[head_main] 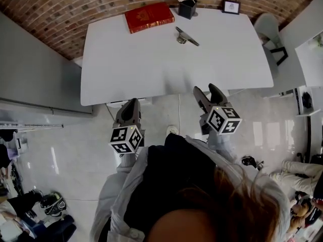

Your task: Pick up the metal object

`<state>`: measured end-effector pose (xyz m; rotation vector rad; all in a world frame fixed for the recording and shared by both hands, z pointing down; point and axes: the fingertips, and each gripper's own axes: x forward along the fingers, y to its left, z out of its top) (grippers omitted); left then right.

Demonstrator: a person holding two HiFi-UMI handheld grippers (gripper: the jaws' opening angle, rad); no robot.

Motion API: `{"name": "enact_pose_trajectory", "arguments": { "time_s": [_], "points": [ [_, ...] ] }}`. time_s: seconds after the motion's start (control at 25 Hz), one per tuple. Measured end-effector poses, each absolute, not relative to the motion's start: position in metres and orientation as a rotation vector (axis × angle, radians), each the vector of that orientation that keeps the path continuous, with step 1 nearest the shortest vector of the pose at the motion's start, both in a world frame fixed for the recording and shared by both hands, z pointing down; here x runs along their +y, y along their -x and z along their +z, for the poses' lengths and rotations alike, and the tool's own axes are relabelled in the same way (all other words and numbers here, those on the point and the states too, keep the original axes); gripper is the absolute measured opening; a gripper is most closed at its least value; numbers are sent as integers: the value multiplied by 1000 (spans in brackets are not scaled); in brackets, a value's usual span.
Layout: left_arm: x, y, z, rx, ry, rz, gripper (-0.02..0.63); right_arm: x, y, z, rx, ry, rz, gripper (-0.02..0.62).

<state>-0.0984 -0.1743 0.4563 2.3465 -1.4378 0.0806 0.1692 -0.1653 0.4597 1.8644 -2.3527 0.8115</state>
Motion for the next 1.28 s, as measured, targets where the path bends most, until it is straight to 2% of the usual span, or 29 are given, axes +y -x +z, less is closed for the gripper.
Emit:
{"name": "enact_pose_trajectory", "arguments": {
  "time_s": [0.64,0.96,1.28],
  "points": [
    [-200,65,468,-1374,-2361,131,22,-201,-171,470,-2400,-1838,952,311],
    [-253,55,474,-1350,-2365,158,21,-247,-181,478,-2383,-1860,1011,311],
    [-332,41,473,-1331,-2365,173,23,-317,-178,486,-2437,-1774,1434,318]
  ]
}}
